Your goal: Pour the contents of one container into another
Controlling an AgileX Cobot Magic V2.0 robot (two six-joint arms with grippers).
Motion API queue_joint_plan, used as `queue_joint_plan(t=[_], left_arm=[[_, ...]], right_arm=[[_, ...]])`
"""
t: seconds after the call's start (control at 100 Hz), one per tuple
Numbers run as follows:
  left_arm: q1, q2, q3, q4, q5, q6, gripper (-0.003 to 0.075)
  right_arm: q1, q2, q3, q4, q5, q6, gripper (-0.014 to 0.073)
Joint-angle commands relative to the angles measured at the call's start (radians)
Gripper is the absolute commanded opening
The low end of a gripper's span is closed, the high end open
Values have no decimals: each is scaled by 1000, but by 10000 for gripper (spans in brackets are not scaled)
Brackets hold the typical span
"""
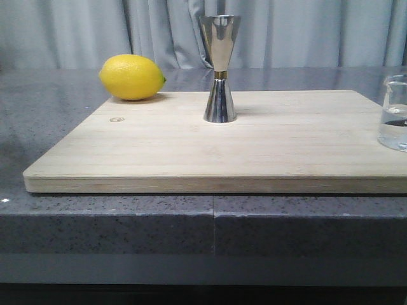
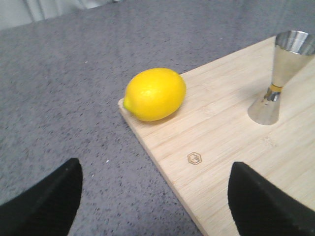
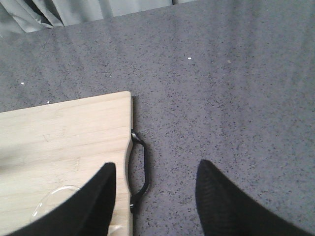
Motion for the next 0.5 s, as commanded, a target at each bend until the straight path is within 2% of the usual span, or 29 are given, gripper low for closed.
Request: queue_joint_plan(t=[0.0,0.17,0.4,0.49], left_arm=[[-7,29,-33,-205,77,210,542],[-7,165,-33,-392,259,459,486],[-9,369,-33,-615,483,661,472],[-38,440,-36,-653,505,722,472]], right_arm=[[-7,8,-36,-22,-71,-11,337],[-7,8,-36,-22,-71,-11,337],[-7,8,-36,-22,-71,-11,337],[-7,8,-36,-22,-71,-11,337]])
